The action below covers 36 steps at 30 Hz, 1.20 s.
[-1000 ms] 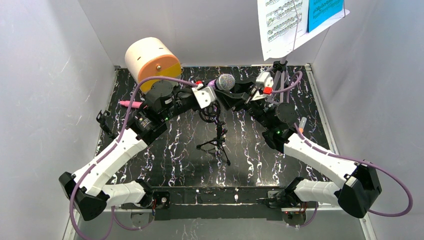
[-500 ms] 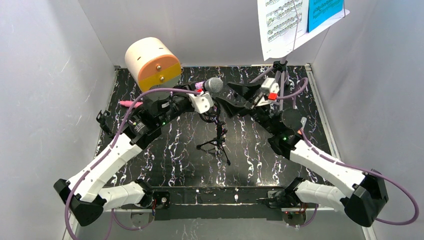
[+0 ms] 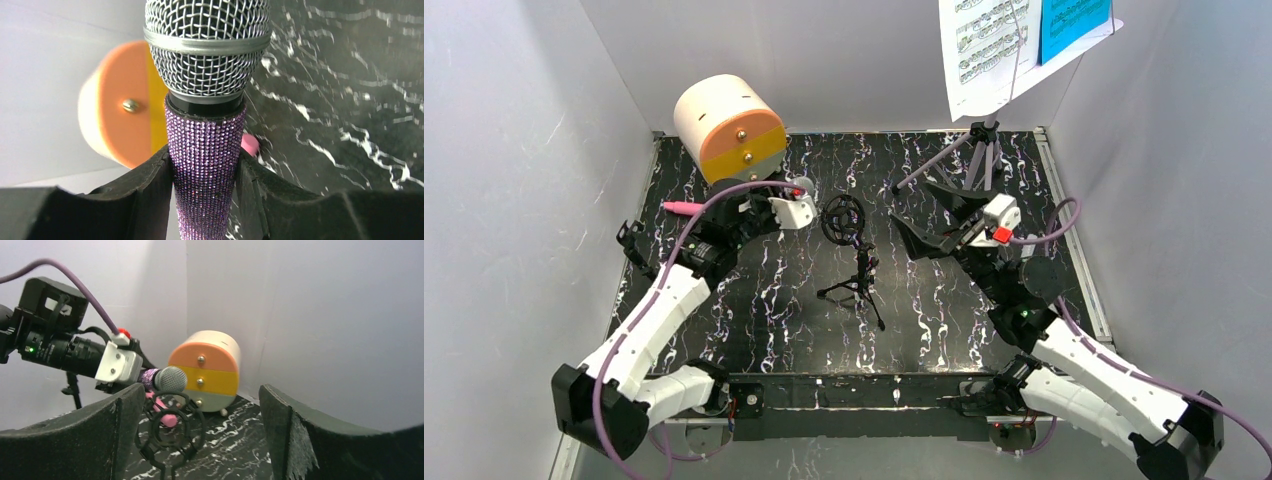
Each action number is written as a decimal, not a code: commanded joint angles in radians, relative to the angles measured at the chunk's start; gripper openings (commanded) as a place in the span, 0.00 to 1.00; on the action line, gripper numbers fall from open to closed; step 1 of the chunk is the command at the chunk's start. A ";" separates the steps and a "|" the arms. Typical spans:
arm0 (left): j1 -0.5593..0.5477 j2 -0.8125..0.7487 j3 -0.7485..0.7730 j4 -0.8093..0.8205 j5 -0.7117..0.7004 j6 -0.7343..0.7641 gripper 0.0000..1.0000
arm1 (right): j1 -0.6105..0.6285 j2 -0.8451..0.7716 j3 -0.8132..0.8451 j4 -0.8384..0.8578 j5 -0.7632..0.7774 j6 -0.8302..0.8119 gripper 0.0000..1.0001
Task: Pack up the instrument practice props
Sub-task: Place the microphone at the center of the board.
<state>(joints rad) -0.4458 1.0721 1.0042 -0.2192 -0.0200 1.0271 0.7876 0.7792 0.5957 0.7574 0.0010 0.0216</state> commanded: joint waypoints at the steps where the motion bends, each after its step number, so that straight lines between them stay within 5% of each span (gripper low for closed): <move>1: 0.089 0.039 -0.080 0.038 -0.008 0.079 0.00 | -0.001 -0.083 -0.033 -0.030 0.088 -0.093 0.92; 15: 0.237 0.322 -0.194 0.154 -0.187 0.226 0.00 | -0.001 -0.159 -0.044 -0.097 0.139 -0.115 0.94; 28: 0.397 0.483 -0.207 0.215 -0.161 0.230 0.04 | -0.001 -0.147 -0.047 -0.104 0.209 -0.143 0.98; 36: 0.414 0.570 -0.186 0.300 -0.216 0.234 0.20 | -0.001 -0.138 -0.051 -0.100 0.212 -0.152 0.98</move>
<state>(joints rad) -0.0341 1.6180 0.7948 0.0154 -0.1829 1.2430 0.7876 0.6384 0.5426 0.6285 0.1921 -0.1108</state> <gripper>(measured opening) 0.411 0.981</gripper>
